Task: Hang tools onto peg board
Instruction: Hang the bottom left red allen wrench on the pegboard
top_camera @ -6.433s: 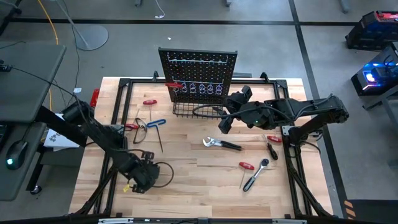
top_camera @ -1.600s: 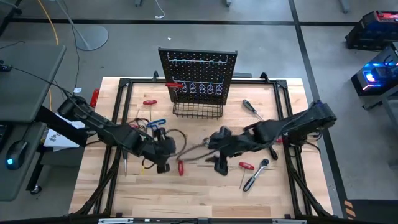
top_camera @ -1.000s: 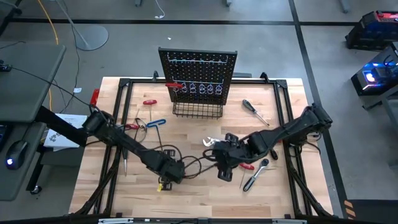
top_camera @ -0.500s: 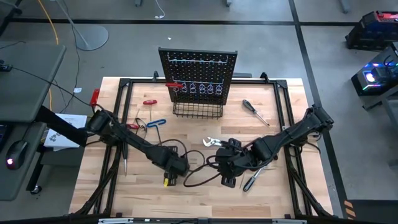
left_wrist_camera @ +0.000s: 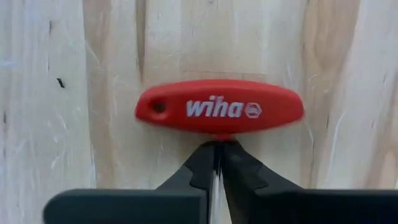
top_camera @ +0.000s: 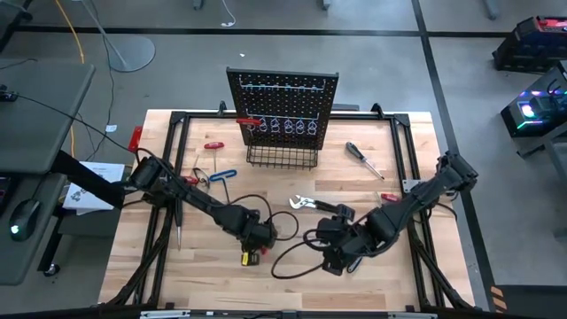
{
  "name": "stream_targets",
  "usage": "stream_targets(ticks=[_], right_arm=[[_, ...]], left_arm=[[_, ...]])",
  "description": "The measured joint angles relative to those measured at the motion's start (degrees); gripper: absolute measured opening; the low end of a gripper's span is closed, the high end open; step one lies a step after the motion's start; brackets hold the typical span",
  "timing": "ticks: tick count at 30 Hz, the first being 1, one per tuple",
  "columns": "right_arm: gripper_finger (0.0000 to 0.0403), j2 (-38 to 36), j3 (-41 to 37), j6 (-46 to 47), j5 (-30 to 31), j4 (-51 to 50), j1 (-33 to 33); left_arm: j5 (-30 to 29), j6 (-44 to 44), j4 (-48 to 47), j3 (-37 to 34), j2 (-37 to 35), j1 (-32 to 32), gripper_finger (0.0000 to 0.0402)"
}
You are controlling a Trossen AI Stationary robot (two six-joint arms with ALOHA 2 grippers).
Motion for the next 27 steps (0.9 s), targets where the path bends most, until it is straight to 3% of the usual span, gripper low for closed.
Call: stream_targets(ticks=[8,16,23,27], right_arm=[[0.0224,-1.1,0.0,8.0,5.8,-3.8,4.6],[0.0224,-3.2,0.0,12.6,12.4,-5.3,6.7],[0.0224,-3.8,0.0,11.6,14.8,-3.4,6.6],[0.0224,-3.8,0.0,3.1,16.0,4.0,5.1]], left_arm=[[-0.6,-1.3,1.2,-0.9,-3.5,0.0,0.0001],[-6.2,-2.7,4.0,-1.0,-10.8,0.1,0.0001],[-7.9,-2.5,8.7,-1.0,-16.9,0.4,0.0001],[-5.1,-1.8,14.8,-1.0,-22.4,0.4,0.0001]])
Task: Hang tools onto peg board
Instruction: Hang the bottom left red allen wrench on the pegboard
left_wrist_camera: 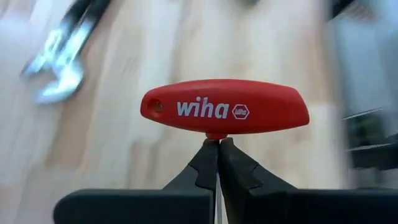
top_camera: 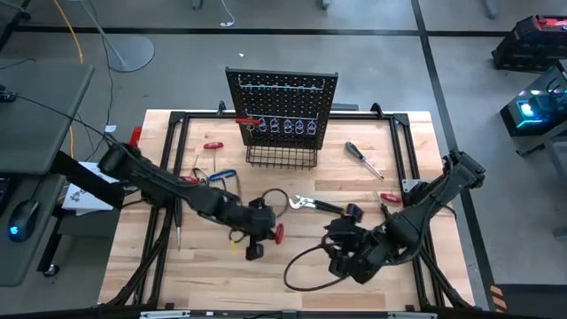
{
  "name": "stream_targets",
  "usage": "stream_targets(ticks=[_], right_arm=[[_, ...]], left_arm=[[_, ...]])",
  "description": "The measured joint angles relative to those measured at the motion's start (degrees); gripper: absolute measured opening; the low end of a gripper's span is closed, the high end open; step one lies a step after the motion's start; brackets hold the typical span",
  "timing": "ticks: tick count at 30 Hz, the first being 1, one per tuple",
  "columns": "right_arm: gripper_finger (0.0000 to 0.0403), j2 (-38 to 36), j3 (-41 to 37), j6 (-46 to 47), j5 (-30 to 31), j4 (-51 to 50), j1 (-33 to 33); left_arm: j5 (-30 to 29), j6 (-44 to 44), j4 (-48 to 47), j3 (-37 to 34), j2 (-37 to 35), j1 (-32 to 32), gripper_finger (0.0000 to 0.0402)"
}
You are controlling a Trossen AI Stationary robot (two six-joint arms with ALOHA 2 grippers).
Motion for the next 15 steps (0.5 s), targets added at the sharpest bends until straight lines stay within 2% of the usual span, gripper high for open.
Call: stream_targets(ticks=[2,8,11,15], right_arm=[[0.0224,0.0,0.0,-6.9,-1.5,4.8,-1.8],[0.0224,0.0,1.4,-31.6,-7.7,15.5,-6.6],[0.0224,-0.1,2.2,-43.1,-12.2,18.3,-8.8],[0.0224,-0.1,2.2,-50.5,-15.7,22.0,-11.0]], left_arm=[[3.2,0.0,3.8,0.1,-3.0,0.3,0.0001],[18.8,-4.4,12.5,0.2,-9.7,1.9,0.0001],[19.5,-5.3,12.2,0.2,-11.1,2.7,0.0001],[19.1,-4.9,12.4,0.2,-10.8,4.3,0.0000]])
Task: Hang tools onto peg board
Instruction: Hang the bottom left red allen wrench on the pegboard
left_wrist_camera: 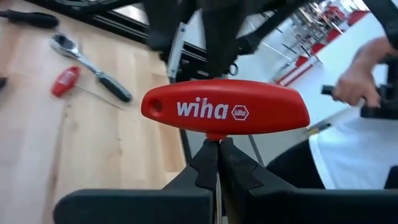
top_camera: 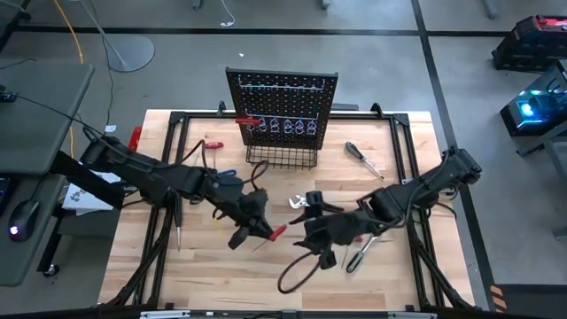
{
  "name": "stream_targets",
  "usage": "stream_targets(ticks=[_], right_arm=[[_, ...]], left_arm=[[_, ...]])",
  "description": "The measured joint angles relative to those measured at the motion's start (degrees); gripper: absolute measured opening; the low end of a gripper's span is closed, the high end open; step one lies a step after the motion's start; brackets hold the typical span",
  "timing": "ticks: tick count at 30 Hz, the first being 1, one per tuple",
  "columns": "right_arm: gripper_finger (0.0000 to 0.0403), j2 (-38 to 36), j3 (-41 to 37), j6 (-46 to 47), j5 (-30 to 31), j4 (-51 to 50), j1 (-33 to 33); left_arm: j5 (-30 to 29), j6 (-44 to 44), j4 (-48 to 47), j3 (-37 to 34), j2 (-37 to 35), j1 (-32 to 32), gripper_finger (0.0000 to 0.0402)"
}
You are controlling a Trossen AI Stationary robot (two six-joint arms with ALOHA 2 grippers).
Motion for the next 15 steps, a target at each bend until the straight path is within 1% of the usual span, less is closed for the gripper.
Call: stream_targets(ticks=[3,7,15], right_arm=[[0.0224,0.0,0.0,-0.9,-0.7,1.3,-1.6],[0.0224,-0.9,0.0,3.2,-0.8,1.2,-3.3],[0.0224,-1.5,0.0,2.3,-7.3,1.7,-4.8]], left_arm=[[-0.3,0.5,0.6,0.0,0.6,0.8,0.0000],[-0.5,1.0,1.4,0.0,0.7,1.8,0.0000],[2.5,0.9,7.6,0.0,0.6,3.6,0.0000]])
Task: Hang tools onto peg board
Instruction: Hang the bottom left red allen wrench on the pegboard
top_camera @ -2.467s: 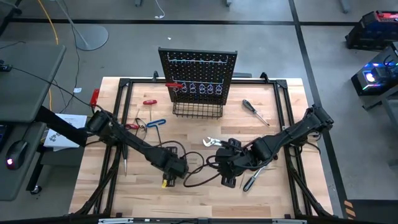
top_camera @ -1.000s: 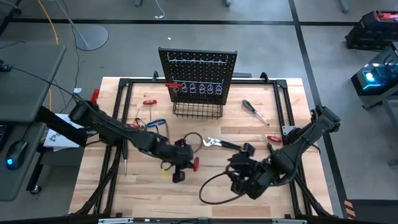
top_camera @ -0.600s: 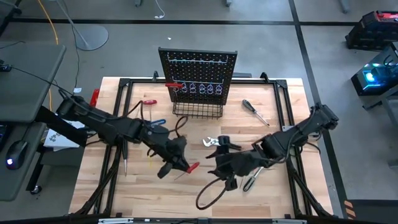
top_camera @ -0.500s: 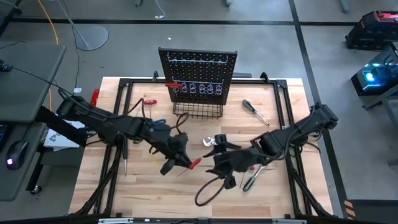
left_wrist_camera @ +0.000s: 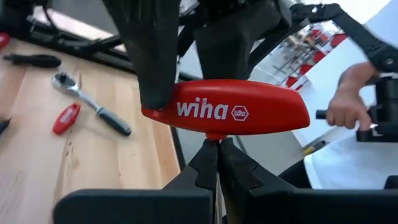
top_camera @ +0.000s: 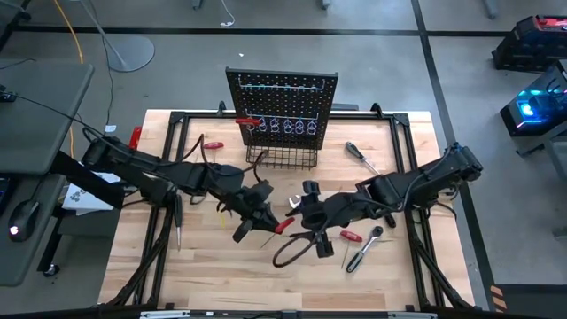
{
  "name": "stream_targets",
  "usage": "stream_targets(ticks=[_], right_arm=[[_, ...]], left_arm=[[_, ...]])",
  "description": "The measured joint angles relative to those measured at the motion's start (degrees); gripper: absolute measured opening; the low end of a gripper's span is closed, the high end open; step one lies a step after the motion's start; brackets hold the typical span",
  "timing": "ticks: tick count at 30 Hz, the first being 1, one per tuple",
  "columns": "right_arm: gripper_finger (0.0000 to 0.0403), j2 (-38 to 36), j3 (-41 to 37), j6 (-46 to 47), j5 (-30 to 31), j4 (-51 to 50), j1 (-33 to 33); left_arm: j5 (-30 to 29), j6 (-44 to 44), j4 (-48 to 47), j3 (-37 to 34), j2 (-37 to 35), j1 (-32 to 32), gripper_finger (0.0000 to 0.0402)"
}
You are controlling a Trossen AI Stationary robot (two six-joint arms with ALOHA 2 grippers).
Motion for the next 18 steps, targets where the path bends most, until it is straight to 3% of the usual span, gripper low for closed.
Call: stream_targets(ticks=[6,11,15,18], right_arm=[[0.0224,-0.3,0.0,-0.6,2.1,1.0,-0.4],[0.0224,-2.6,0.0,1.3,8.3,-2.7,-0.7],[0.0224,-6.8,0.0,5.0,14.9,-9.7,-0.3],[0.0224,-9.9,-0.1,7.5,19.8,-13.0,0.1]], left_arm=[[0.5,-0.3,0.6,0.0,0.0,1.6,0.0000],[0.5,1.2,-3.9,0.0,-2.4,2.7,0.0000],[-7.2,5.0,-12.8,0.0,-8.1,2.8,0.0000],[-18.8,7.7,-16.4,-0.6,-13.6,2.8,0.0000]])
